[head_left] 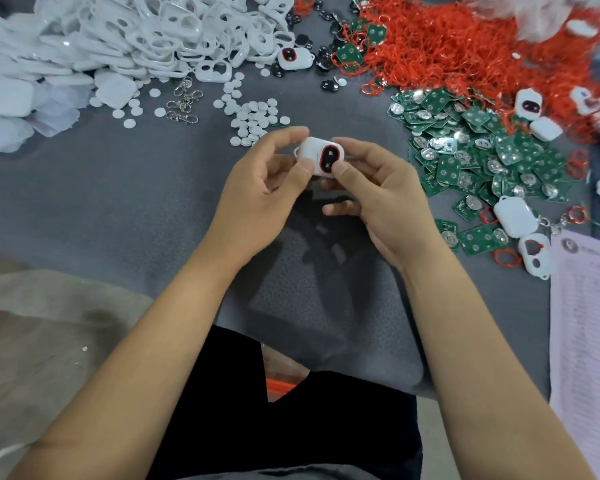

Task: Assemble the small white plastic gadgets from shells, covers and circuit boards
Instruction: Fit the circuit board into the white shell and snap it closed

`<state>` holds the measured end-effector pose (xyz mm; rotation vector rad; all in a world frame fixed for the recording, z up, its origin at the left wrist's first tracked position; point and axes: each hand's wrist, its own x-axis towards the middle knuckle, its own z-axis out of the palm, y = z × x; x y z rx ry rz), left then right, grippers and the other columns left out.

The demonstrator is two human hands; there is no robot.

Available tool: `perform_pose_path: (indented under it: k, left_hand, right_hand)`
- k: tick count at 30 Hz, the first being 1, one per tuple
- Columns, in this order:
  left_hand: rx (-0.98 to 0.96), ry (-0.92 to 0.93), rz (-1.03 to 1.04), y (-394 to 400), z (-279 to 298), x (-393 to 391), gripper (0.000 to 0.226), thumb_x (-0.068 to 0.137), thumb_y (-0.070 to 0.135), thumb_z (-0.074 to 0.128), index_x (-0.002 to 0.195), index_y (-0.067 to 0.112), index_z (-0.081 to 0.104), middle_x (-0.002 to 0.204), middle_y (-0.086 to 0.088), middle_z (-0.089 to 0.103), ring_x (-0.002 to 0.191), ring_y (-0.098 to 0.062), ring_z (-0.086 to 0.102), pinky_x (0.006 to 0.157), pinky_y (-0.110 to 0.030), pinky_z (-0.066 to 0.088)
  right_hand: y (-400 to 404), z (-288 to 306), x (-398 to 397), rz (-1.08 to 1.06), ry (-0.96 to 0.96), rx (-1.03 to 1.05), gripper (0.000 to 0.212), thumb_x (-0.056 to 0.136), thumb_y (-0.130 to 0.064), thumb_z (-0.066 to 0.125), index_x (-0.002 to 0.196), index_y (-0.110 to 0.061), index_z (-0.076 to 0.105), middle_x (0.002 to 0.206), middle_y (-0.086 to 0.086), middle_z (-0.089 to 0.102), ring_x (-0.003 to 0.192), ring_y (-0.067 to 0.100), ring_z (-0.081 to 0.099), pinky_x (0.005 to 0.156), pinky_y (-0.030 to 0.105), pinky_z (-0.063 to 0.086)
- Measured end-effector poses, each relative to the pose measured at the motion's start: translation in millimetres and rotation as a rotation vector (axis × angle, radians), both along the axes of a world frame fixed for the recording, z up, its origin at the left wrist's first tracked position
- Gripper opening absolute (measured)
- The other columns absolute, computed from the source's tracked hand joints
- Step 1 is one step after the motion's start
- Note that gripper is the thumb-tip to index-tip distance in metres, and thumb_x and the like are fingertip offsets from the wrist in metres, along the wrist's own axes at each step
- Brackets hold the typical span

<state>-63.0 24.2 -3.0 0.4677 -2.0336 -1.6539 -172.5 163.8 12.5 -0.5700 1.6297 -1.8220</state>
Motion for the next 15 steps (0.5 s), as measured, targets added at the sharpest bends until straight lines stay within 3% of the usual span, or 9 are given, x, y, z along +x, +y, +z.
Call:
perform_pose_path:
  k: [4,9,15]
  left_hand:
    - [0.008,-0.002,0.055,0.8,-2.9,-2.1,0.023,0.108,0.023,0.058,0.124,0.012,0.070,0.110,0.002,0.076,0.102,-0.012,0.074,0.088,-0.037,0.063]
    - [0.060,-0.036,-0.002,2.7,-0.3,-3.7,0.018,0.104,0.018,0.064,0.115,0.005,0.070,0.092,-0.003,0.078,0.077,-0.015,0.075,0.067,-0.026,0.061]
    - [0.111,-0.037,-0.091,3.5,2.6,0.1,0.023,0.102,0.023,0.067,0.120,0.008,0.067,0.093,-0.005,0.080,0.081,-0.019,0.079,0.070,-0.027,0.062]
  right_hand:
    - [-0.6,-0.8,1.1,0.056,0.027,-0.023,0.029,0.103,0.001,0.056,0.127,-0.013,0.065,0.098,0.003,0.075,0.087,0.017,0.073,0.067,0.028,0.061]
    - [-1.9,-2.7,-2.4,-0.043,-0.063,-0.073,0.020,0.104,-0.005,0.056,0.120,-0.008,0.069,0.091,0.003,0.072,0.079,0.011,0.064,0.069,0.023,0.059]
    - [-1.2,0.8,-4.8,-0.015,-0.243,-0.101,0.021,0.106,-0.012,0.054,0.109,-0.009,0.075,0.077,0.001,0.067,0.067,0.004,0.060,0.062,0.017,0.056]
